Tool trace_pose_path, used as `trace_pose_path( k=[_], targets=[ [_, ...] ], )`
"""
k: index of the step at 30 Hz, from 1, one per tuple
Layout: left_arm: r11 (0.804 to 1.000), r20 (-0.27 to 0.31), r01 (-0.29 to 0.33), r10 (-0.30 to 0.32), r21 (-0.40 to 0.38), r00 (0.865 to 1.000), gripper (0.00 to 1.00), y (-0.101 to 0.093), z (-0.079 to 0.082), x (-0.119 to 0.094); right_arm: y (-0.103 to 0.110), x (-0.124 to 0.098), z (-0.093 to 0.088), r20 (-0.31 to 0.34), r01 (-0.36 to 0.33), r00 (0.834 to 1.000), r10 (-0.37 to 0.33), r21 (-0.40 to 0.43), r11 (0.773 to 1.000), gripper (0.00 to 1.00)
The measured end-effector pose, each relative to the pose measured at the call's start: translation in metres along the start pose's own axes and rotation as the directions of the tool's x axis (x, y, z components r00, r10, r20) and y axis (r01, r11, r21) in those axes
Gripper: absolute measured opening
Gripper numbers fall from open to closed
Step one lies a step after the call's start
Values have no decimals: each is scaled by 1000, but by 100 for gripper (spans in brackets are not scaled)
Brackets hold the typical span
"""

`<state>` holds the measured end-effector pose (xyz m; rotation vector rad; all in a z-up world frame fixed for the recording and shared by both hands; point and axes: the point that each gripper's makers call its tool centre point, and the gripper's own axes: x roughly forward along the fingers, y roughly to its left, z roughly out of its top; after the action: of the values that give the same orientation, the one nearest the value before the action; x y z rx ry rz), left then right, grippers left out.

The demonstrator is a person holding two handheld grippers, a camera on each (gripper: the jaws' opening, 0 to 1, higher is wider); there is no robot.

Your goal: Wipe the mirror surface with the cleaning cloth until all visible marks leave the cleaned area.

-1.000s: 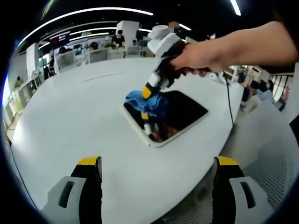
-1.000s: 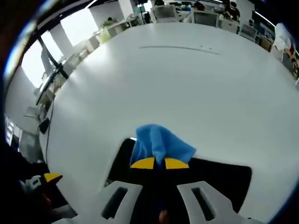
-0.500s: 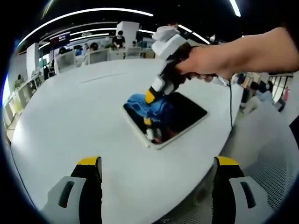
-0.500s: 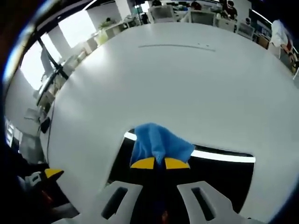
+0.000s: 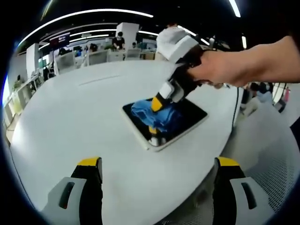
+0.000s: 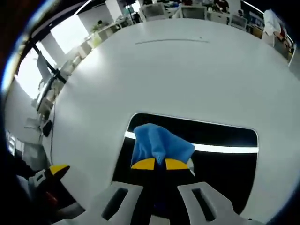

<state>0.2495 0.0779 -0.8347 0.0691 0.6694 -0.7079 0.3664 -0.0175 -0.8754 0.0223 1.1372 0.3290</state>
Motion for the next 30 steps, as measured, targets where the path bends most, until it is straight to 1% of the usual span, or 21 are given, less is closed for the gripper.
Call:
trace_pose_path(
  k=[2,8,16,19,21,22,24,27,30],
  targets=[
    [1000,0,7,-7,0,1000,99,-1,0,0,2,-3,-4,-2,1,1000,-1,-2,1000,0],
    [999,21,30,-30,15,999,99,-5,3,1,5,-8,-11,4,-3,1000,3,25,1000,0],
    [1000,24,-2,2,4,1000,99,1,4,-2,9,-12,-25,-24,-11,1000,12,21,1000,0],
    [1000,11,-15,15,3,1000,99,3,3,-3,10,-15,-32,-46,-17,999,18,34,999,0],
    [1000,34,-11,12,-12,999,99,2,8,-5,13,-18,-37,-49,-20,999,21,31,999,0],
    [1000,59,-7,9,-29,998,99,2,13,-7,14,-19,-39,-48,-21,999,22,29,999,0],
    [999,85,-26,30,-46,996,99,7,18,-9,16,-21,-43,-51,-23,998,25,32,999,0],
    [998,86,-13,19,-69,996,99,7,20,-12,18,-24,-48,-55,-27,998,29,37,999,0],
    [999,84,-7,10,-36,996,99,4,24,-14,20,-26,-51,-52,-27,998,29,33,999,0]
  ],
)
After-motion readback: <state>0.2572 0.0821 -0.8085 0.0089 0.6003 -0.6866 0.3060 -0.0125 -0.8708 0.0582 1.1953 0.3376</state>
